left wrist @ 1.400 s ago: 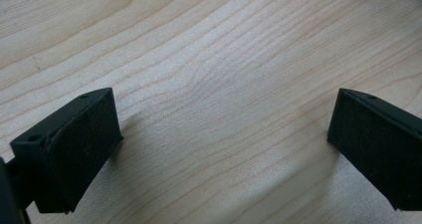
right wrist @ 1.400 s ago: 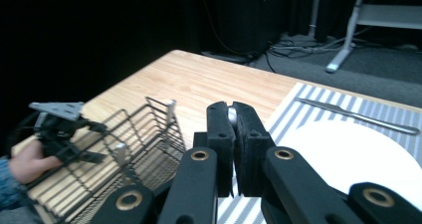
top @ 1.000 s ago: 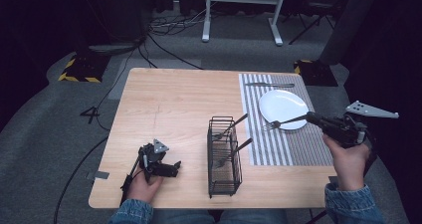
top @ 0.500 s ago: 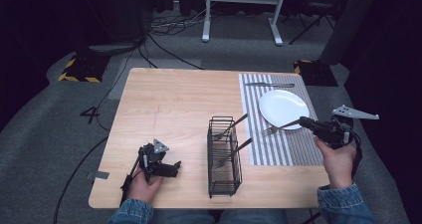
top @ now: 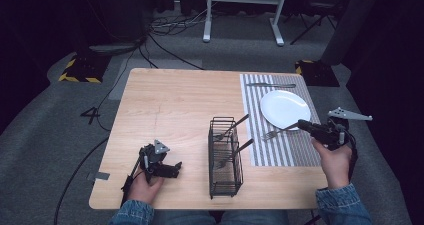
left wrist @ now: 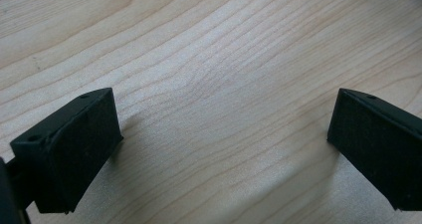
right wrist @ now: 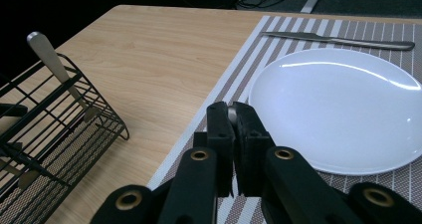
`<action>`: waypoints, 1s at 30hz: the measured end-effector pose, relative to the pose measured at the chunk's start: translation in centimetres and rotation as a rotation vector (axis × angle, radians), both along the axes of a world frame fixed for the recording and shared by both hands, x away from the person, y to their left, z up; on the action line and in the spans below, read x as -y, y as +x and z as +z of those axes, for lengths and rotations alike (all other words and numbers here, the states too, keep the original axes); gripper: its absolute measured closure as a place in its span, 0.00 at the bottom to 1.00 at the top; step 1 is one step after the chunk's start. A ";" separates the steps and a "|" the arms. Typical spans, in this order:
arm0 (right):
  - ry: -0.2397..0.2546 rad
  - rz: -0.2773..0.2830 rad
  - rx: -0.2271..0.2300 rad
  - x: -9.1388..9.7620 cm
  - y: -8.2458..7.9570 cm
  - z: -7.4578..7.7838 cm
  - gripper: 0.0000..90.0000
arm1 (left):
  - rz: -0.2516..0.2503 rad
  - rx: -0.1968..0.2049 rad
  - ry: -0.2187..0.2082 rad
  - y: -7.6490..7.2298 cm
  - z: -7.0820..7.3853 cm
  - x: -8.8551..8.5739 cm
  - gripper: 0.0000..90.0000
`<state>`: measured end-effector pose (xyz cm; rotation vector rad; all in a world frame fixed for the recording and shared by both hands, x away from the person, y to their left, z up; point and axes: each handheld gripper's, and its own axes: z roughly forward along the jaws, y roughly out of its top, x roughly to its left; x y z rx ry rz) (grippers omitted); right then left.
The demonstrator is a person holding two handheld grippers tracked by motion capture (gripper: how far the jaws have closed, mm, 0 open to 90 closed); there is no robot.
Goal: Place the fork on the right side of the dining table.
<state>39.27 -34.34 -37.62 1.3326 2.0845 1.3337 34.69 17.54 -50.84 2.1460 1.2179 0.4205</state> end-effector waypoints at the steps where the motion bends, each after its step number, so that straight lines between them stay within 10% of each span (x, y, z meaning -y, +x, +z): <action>1: -0.001 0.000 -0.005 0.0 0.1 -0.1 0.96 | 0.000 0.000 0.000 0.0 0.0 0.0 0.00; 30: -0.040 -0.064 -0.099 2.0 3.2 -1.4 0.63 | 0.000 0.000 0.000 0.0 0.0 0.0 0.00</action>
